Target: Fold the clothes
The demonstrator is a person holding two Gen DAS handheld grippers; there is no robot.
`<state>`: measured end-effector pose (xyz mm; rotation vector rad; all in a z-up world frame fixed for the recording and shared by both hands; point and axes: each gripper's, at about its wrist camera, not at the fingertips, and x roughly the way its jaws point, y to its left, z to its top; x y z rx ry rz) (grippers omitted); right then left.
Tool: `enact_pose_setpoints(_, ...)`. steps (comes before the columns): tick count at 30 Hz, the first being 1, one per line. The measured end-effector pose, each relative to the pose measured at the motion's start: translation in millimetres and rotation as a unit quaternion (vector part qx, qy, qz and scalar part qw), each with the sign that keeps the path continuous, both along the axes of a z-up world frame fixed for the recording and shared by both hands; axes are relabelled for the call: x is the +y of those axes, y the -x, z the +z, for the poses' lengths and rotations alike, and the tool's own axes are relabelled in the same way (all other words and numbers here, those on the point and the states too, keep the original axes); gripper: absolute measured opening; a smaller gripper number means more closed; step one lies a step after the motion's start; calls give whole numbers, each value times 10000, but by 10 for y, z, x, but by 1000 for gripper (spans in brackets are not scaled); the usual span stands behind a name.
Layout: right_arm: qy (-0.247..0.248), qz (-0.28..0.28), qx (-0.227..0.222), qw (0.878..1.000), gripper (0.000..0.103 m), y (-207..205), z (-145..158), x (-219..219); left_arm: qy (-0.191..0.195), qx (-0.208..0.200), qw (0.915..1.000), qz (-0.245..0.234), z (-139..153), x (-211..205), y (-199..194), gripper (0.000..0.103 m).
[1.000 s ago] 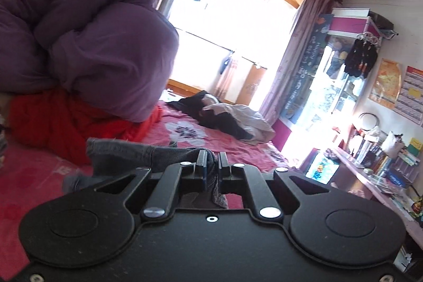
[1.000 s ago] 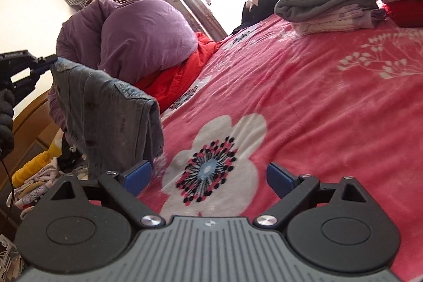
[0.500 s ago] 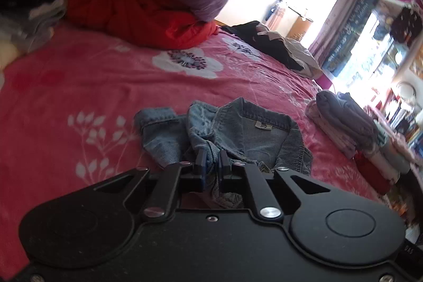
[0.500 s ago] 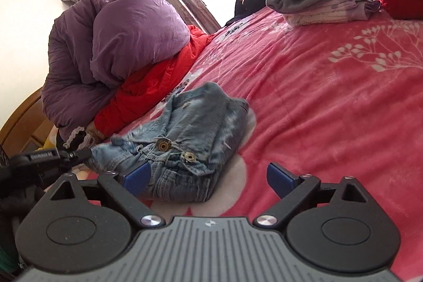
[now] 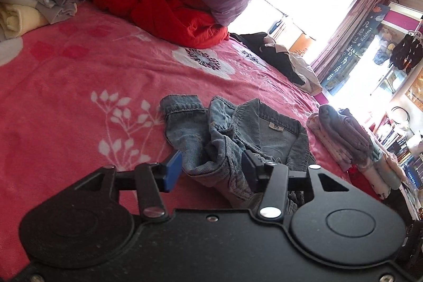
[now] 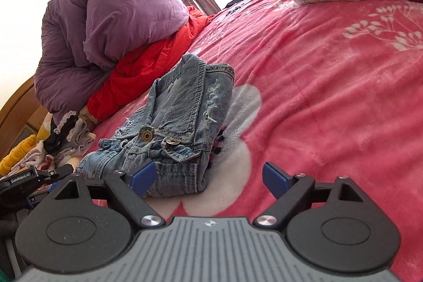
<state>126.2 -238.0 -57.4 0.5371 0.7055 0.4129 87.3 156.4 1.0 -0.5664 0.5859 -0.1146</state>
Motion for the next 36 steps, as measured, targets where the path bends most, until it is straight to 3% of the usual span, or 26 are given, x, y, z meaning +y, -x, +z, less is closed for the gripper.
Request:
enact_pose_setpoints(9, -313, 36, 152, 9994, 87, -295, -123, 0, 45, -59, 9999, -142, -152, -8, -93, 56)
enact_pose_setpoints(17, -621, 131, 170, 9978, 87, -632, -201, 41, 734, 352, 9966, -130, -343, 85, -139, 66)
enact_pose_setpoints(24, -894, 219, 153, 9956, 86, -867, -262, 95, 1330, 706, 9883, -228, -512, 130, -195, 71)
enact_pose_setpoints(27, -1162, 380, 234, 9922, 72, -934, -326, 129, 1385, 723, 9872, -332, -554, 75, -235, 73)
enact_pose_setpoints(30, -1094, 500, 169, 9926, 67, -929, -333, 206, 1409, 658, 9873, -318, -570, 56, -272, 73)
enact_pose_setpoints(31, -1051, 511, 108, 9931, 59, -925, -314, 219, 1419, 638, 9874, -290, -572, 60, -273, 73)
enact_pose_setpoints(36, -951, 250, -161, 9950, 56, -942, -232, 161, 1349, 594, 9890, -118, -545, 116, -244, 73)
